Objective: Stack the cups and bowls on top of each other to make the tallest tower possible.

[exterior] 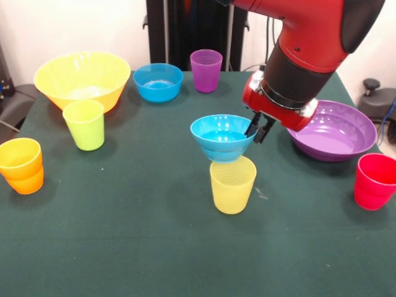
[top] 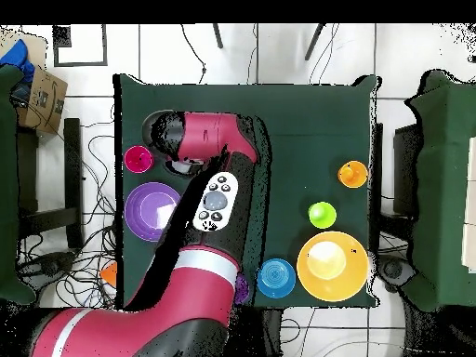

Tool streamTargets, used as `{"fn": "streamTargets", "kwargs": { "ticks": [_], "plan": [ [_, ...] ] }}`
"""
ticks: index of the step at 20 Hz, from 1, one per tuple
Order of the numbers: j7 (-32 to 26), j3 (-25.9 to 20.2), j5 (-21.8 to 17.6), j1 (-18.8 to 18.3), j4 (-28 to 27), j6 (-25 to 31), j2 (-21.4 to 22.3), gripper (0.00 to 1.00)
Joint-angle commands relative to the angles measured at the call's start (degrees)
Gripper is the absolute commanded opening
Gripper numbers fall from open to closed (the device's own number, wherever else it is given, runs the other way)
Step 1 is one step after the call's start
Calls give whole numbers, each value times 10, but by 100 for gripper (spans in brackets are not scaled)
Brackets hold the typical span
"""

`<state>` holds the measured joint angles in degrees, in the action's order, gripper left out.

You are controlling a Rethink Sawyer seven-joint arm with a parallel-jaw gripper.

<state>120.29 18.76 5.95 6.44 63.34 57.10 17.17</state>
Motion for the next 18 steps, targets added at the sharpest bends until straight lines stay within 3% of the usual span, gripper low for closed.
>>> {"fn": "streamTargets", "kwargs": {
  "ticks": [1, 18],
  "plan": [
    [71, -51, 12, -4, -5, 37, -14, 0],
    [91, -48, 22, -2, -68, 73, -45, 0]
  ]
}}
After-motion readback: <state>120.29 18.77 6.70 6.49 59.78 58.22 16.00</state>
